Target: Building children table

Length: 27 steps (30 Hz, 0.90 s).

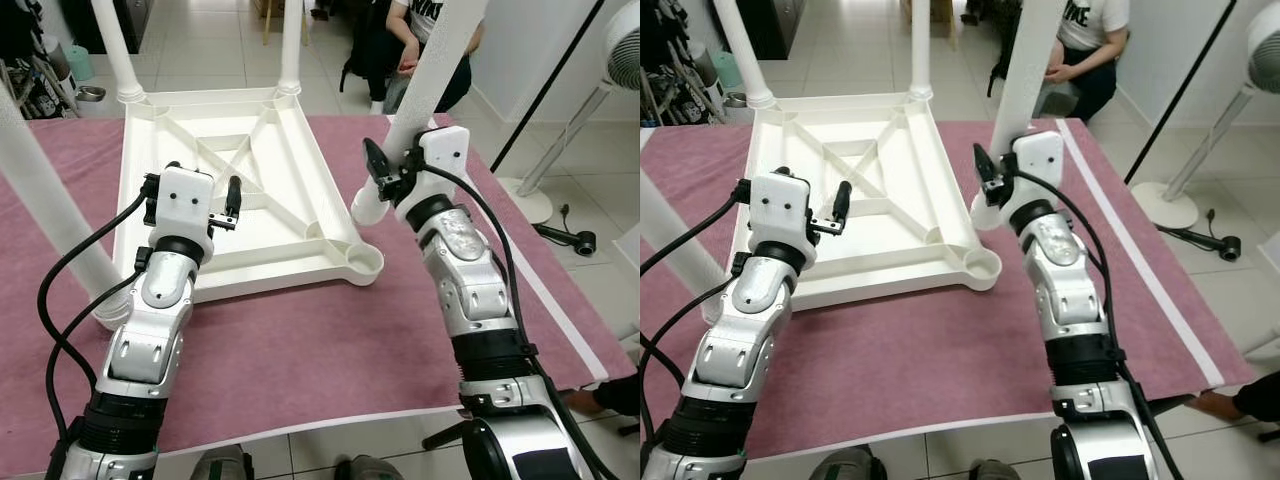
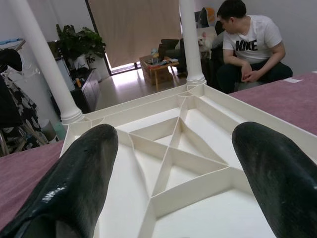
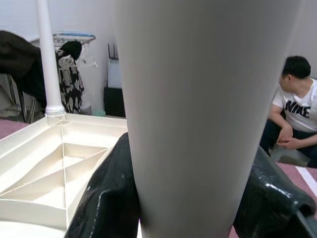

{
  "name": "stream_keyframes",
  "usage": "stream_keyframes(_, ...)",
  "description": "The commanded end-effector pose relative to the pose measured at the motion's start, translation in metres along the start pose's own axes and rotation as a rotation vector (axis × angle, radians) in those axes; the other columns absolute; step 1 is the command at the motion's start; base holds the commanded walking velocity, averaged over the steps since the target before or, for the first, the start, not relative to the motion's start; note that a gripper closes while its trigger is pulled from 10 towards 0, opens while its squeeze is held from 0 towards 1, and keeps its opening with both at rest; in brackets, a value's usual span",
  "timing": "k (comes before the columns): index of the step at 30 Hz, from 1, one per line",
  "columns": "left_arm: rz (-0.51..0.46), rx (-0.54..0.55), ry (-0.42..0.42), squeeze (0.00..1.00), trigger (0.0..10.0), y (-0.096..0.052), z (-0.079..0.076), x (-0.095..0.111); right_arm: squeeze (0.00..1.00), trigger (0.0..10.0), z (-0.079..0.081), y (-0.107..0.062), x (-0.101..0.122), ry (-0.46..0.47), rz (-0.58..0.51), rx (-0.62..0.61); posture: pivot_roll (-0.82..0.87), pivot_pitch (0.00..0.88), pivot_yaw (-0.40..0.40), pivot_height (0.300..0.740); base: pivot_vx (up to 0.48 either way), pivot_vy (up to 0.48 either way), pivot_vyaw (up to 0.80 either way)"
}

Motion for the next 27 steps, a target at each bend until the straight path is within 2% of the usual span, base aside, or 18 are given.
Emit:
stream_keyframes(1,0.015,-0.021,0.012,0.00,10.0,0.003,-0.005,0.002,0.00,10.0,-0.002,0.003,0.014,0.035,-0.040,0.009,0.07,0.000,-0.002,0.740,0.000,0.000,0.00)
stream_keyframes(2,0.021,-0.092,0.041,0.00,10.0,0.006,-0.012,0.004,0.00,10.0,0.001,0.004,0.018,0.085,-0.042,0.039,0.07,0.000,-0.002,0.740,0.000,0.000,0.00)
stream_keyframes(4,0.021,-0.092,0.041,0.00,10.0,0.006,-0.012,0.004,0.00,10.0,0.001,0.004,0.018,0.085,-0.042,0.039,0.07,0.000,-0.002,0.740,0.000,0.000,0.00)
stream_keyframes(6,0.058,-0.219,0.073,0.00,10.0,0.007,-0.025,0.004,0.00,10.0,0.006,0.005,0.020,0.149,-0.023,0.106,0.07,0.000,0.000,0.740,0.000,0.000,0.00)
stream_keyframes(7,0.058,-0.219,0.073,0.00,10.0,0.007,-0.025,0.004,0.00,10.0,0.006,0.005,0.020,0.149,-0.023,0.106,0.07,0.000,0.000,0.740,0.000,0.000,0.00)
stream_keyframes(8,0.094,-0.336,0.075,0.00,10.0,0.006,-0.035,0.001,0.00,10.0,0.009,0.004,0.018,0.159,0.009,0.155,0.07,0.000,0.004,0.740,0.000,0.000,0.00)
stream_keyframes(9,0.120,-0.409,0.072,0.00,10.0,0.004,-0.041,-0.001,0.00,10.0,0.010,0.004,0.015,0.160,0.033,0.185,0.07,0.000,0.004,0.740,0.000,0.000,0.00)
stream_keyframes(10,0.120,-0.409,0.072,0.00,10.0,0.004,-0.041,-0.001,0.00,10.0,0.010,0.004,0.015,0.160,0.033,0.185,0.07,0.000,0.004,0.740,0.000,0.000,0.00)
stream_keyframes(11,0.134,-0.454,0.070,0.00,10.0,0.003,-0.045,-0.003,0.00,10.0,0.011,0.003,0.014,0.159,0.047,0.202,0.07,0.000,0.004,0.740,0.000,0.000,0.00)
stream_keyframes(13,0.201,-0.649,0.074,0.00,10.0,-0.008,-0.047,-0.009,0.00,10.0,0.012,0.002,0.005,0.181,0.134,0.229,0.06,0.000,0.008,0.740,0.000,0.000,0.00)
stream_keyframes(15,0.249,-0.821,0.116,0.00,10.0,-0.020,-0.047,-0.014,0.00,10.0,0.013,0.001,-0.003,0.181,0.203,0.243,0.06,0.000,0.008,0.740,0.000,0.000,0.00)
stream_keyframes(16,0.249,-0.821,0.116,0.00,10.0,-0.020,-0.047,-0.014,0.00,10.0,0.013,0.001,-0.003,0.181,0.203,0.243,0.06,0.000,0.008,0.740,0.000,0.000,0.00)
stream_keyframes(17,0.263,-0.891,0.130,0.00,10.0,-0.027,-0.046,-0.015,0.00,10.0,0.014,0.000,-0.005,0.180,0.215,0.247,0.06,0.000,0.008,0.740,0.000,0.000,0.00)
stream_keyframes(19,0.286,-0.929,0.137,0.00,10.0,-0.030,-0.048,-0.019,0.00,10.0,0.018,0.001,-0.007,0.185,0.215,0.256,0.07,0.000,0.014,0.740,0.000,0.000,0.00)
stream_keyframes(24,0.297,-0.954,0.140,0.00,10.0,-0.031,-0.052,-0.021,0.00,10.0,0.022,0.002,-0.008,0.190,0.215,0.263,0.07,0.000,0.014,0.740,0.000,0.000,0.00)
stream_keyframes(25,0.312,-0.947,0.143,0.00,10.0,-0.027,-0.060,-0.026,0.00,10.0,0.026,0.005,-0.008,0.187,0.209,0.273,0.06,0.000,0.013,0.740,0.000,0.000,0.00)
stream_keyframes(26,0.312,-0.947,0.143,0.00,10.0,-0.027,-0.060,-0.026,0.00,10.0,0.026,0.005,-0.008,0.187,0.209,0.273,0.06,0.000,0.013,0.740,0.000,0.000,0.00)
stream_keyframes(27,0.318,-0.936,0.164,0.00,10.0,-0.021,-0.070,-0.031,0.00,10.0,0.030,0.008,-0.005,0.183,0.196,0.285,0.06,0.000,0.011,0.740,0.000,0.000,0.00)
Point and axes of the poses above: a point about 5 cm out from each wrist's last joint towards the gripper, its own y axis pointing out of the wrist towards the gripper, its own x axis along the axis of the wrist's last joint, z = x × y, the point moved 1 cm from there along y, pointing out of the wrist towards the gripper, and after that the axes turned 4 degrees about -y, right-handed, at the moved point
